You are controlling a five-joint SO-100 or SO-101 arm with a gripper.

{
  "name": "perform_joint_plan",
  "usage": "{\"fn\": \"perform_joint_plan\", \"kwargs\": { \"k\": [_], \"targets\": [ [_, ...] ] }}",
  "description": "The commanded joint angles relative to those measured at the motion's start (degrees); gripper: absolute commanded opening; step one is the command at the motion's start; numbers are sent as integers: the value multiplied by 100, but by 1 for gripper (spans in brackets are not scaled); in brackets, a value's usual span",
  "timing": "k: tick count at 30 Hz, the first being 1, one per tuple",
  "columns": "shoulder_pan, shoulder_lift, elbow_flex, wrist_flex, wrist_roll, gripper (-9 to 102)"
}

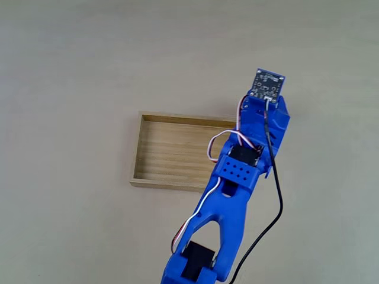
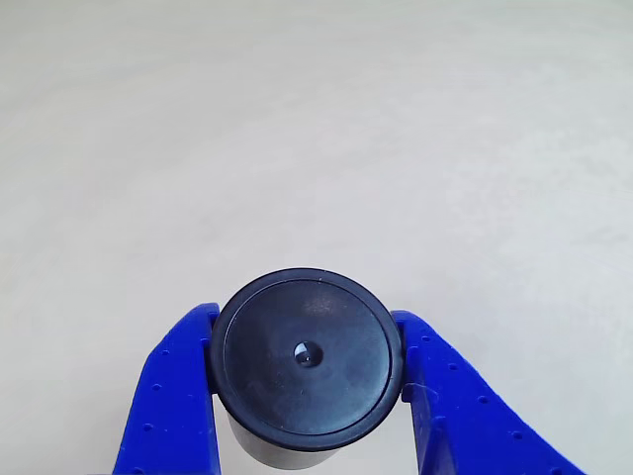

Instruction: Place the black cylinder in the wooden box then return to rest.

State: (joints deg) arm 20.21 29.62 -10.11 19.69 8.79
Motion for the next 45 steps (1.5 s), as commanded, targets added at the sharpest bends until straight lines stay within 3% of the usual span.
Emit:
{"fn": "perform_joint_plan", "kwargs": {
  "k": [1, 29, 45],
  "targets": [
    [-132, -1582, 272, -158, 88, 16],
    [-1450, -5238, 4816, -835, 70, 16],
    [-1547, -4957, 5643, -1617, 9, 16]
  ]
}}
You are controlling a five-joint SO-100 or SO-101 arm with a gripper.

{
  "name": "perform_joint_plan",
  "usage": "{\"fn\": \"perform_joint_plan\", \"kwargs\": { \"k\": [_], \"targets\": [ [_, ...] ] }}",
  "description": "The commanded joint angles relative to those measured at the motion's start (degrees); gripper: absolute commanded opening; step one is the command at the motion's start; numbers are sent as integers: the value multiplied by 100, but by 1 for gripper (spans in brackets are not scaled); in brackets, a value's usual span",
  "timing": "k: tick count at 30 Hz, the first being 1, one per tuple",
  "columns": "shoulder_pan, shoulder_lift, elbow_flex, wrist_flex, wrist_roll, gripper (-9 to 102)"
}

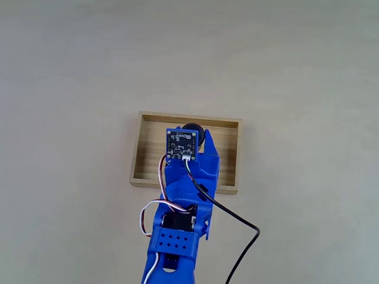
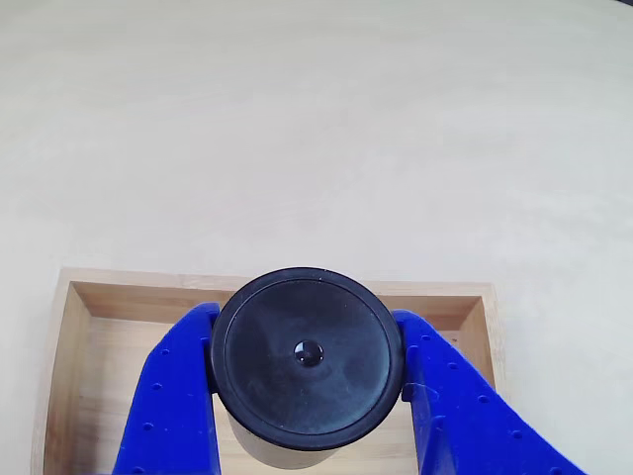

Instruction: Place the black cylinder in the wooden box then return to rest.

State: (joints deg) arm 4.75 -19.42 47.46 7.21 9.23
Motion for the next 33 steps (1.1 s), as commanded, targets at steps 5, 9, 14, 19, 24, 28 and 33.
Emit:
{"fn": "perform_joint_plan", "kwargs": {
  "k": [5, 9, 14, 19, 24, 28, 33],
  "targets": [
    [-35, 334, -246, -501, -35, 16],
    [-79, 562, -360, -527, -44, 16],
    [-114, 729, -413, -563, -62, 16],
    [-114, 861, -422, -712, -44, 16],
    [-123, 1081, -475, -923, 35, 16],
    [-123, 1230, -589, -958, 62, 16],
    [-123, 1389, -659, -967, 62, 16]
  ]
}}
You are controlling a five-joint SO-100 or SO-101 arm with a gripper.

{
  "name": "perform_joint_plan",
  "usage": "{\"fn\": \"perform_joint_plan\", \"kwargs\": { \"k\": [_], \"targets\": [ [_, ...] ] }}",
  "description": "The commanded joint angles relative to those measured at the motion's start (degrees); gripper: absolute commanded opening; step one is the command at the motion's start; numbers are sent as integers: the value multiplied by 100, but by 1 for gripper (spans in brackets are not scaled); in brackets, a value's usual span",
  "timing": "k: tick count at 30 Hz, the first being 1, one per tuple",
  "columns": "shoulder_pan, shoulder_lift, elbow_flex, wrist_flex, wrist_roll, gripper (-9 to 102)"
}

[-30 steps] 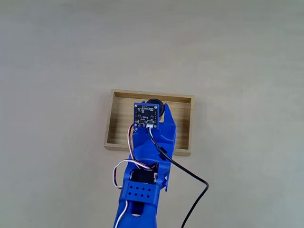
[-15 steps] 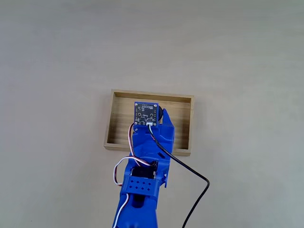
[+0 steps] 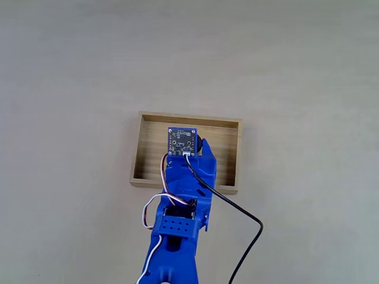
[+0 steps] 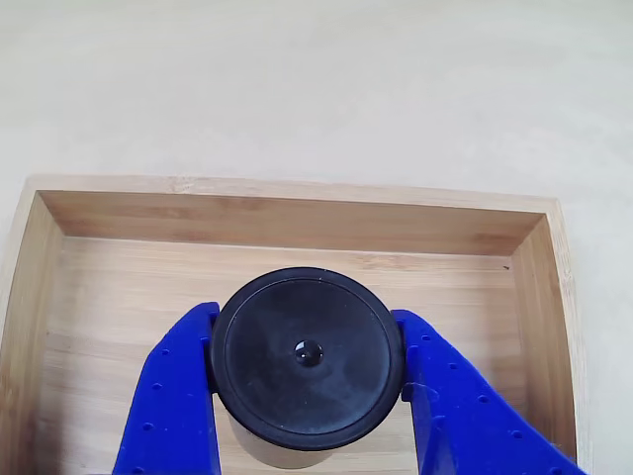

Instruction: Place the black cylinder in the wooden box then return to rest.

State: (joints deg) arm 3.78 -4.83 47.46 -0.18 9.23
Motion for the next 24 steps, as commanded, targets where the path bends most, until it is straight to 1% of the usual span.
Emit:
{"fn": "perform_joint_plan", "kwargs": {
  "k": [1, 9, 24],
  "targets": [
    [-18, -44, -668, -229, 62, 16],
    [-26, 114, -694, -387, 70, 16],
    [-18, 246, -703, -396, 176, 17]
  ]
}}
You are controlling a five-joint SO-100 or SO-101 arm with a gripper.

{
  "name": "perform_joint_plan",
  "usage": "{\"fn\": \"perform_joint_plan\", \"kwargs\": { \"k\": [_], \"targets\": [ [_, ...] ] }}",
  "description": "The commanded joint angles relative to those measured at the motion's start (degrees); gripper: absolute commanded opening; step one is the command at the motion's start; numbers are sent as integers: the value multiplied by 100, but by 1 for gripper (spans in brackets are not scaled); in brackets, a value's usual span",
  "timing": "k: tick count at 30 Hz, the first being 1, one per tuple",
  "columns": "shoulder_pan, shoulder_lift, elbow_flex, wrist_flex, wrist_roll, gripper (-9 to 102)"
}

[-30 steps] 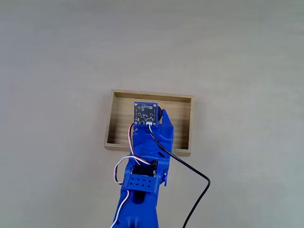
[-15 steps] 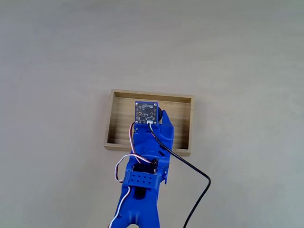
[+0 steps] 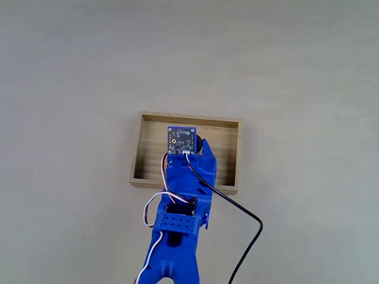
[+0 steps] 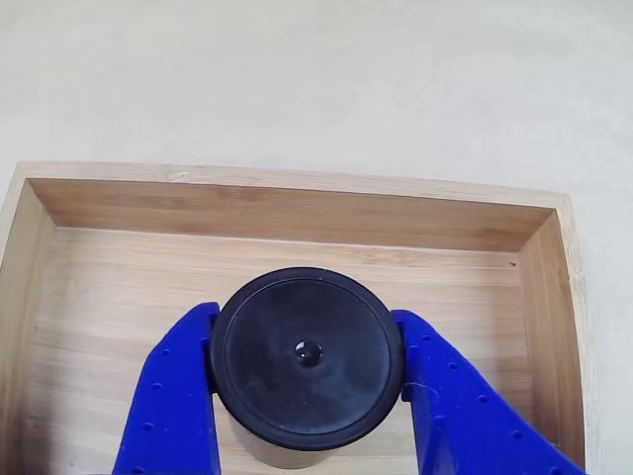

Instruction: Place the black cylinder in the wooden box then return to rest.

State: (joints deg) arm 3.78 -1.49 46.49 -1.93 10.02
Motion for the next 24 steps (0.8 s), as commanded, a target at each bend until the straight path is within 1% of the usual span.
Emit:
{"fn": "perform_joint_plan", "kwargs": {
  "k": [1, 9, 20, 24],
  "targets": [
    [-18, -88, -606, -220, 105, 19],
    [26, -88, -589, -220, 185, 30],
    [62, -545, -457, -211, 185, 34],
    [70, -914, -378, -26, 141, 34]
  ]
}}
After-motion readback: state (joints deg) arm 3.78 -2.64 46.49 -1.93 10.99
